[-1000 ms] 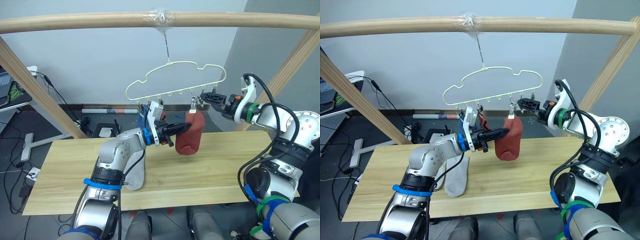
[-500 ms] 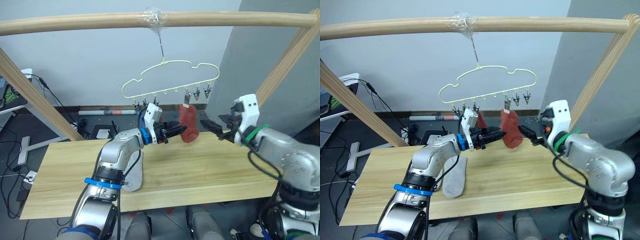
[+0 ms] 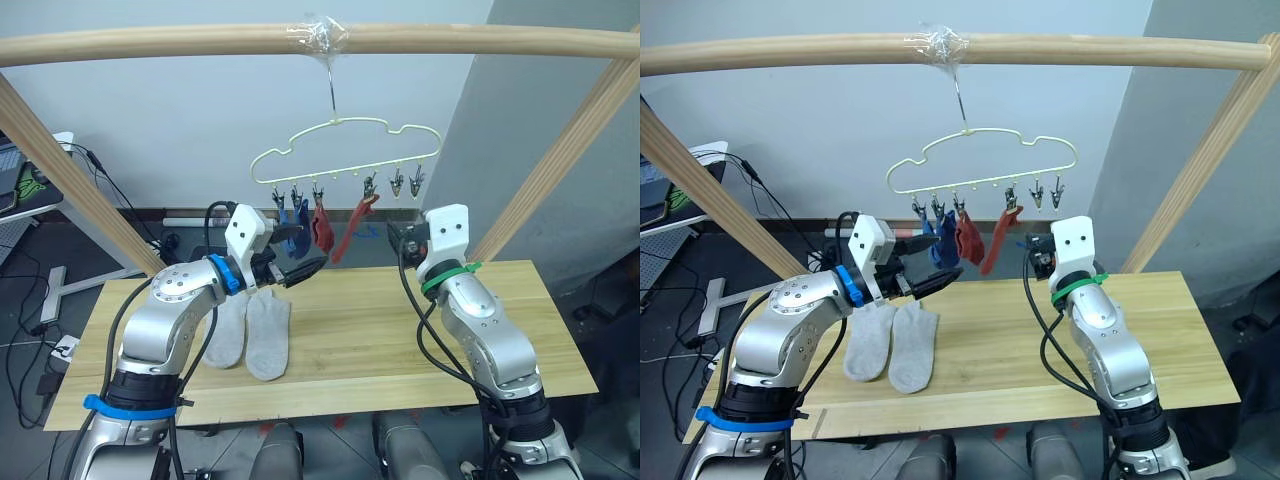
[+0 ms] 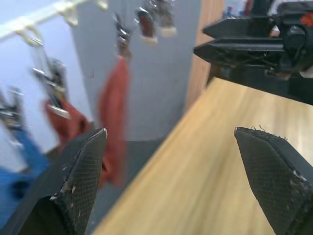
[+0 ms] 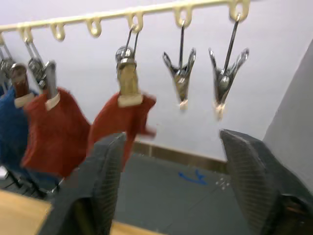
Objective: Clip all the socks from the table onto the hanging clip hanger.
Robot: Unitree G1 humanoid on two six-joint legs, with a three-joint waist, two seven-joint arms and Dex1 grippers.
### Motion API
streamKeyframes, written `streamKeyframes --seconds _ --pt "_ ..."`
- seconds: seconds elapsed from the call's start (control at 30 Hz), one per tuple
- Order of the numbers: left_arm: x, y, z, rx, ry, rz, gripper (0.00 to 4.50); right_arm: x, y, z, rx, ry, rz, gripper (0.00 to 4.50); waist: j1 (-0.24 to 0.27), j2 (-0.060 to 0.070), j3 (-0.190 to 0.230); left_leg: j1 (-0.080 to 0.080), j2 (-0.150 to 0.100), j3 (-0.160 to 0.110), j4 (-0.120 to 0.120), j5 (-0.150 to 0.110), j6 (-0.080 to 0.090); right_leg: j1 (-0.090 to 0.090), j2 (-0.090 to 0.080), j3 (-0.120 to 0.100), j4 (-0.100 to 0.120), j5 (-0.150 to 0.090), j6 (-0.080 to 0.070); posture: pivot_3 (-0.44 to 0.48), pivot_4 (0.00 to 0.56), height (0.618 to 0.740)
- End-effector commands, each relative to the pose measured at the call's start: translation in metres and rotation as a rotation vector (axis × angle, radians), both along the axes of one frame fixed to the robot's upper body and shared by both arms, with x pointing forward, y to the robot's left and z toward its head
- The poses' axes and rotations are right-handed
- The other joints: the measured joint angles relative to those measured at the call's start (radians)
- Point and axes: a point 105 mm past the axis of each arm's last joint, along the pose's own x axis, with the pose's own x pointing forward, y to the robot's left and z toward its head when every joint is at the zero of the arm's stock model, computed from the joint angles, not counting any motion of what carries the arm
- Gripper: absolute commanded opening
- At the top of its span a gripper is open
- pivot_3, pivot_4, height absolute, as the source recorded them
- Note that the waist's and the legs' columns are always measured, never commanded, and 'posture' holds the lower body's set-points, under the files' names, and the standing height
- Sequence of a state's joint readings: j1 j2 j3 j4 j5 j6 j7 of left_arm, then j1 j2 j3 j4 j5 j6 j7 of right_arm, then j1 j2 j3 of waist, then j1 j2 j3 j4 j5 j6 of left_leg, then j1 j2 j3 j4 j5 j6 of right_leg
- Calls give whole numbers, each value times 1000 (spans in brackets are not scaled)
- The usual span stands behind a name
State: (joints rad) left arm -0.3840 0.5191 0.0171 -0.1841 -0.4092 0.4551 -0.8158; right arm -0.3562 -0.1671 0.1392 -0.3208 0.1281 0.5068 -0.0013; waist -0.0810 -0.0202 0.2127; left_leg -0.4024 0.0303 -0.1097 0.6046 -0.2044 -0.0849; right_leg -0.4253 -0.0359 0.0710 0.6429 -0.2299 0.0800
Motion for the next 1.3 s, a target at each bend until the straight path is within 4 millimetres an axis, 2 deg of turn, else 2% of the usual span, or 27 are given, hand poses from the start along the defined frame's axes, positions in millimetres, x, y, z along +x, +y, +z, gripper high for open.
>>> streamKeyframes --seconds 0.03,0.43,0.7,0.8,1.2,1.3 --pt "-7 -4 16 -10 -67 -8 4352 4 1 17 14 -80 -21 2029 0 0 0 0 0 0 0 0 0 0 0 0 0 0 0 12 167 740" --pt "-6 -8 21 -31 -90 19 4352 24 5 21 26 -95 -48 2029 7 0 0 0 0 0 0 0 0 0 0 0 1 0 0 27 163 740" --pt "-10 -9 26 -26 -107 7 4352 48 5 29 35 -108 -78 2029 14 0 0 1 0 0 0 0 0 0 0 0 2 1 0 56 159 740" --pt "-10 -8 27 -27 -106 8 4352 51 8 30 32 -114 -73 2029 20 0 0 1 0 0 0 0 0 0 0 0 2 3 4 56 159 740" --pt "-10 -9 32 -31 -119 11 4352 60 19 37 39 -135 -55 2029 26 0 0 1 0 0 0 0 0 0 0 0 2 4 4 72 158 740" --pt "-10 -10 39 -46 -127 2 4352 61 23 38 42 -136 -41 2029 26 0 0 1 0 0 0 0 0 0 0 0 2 4 3 72 158 740"
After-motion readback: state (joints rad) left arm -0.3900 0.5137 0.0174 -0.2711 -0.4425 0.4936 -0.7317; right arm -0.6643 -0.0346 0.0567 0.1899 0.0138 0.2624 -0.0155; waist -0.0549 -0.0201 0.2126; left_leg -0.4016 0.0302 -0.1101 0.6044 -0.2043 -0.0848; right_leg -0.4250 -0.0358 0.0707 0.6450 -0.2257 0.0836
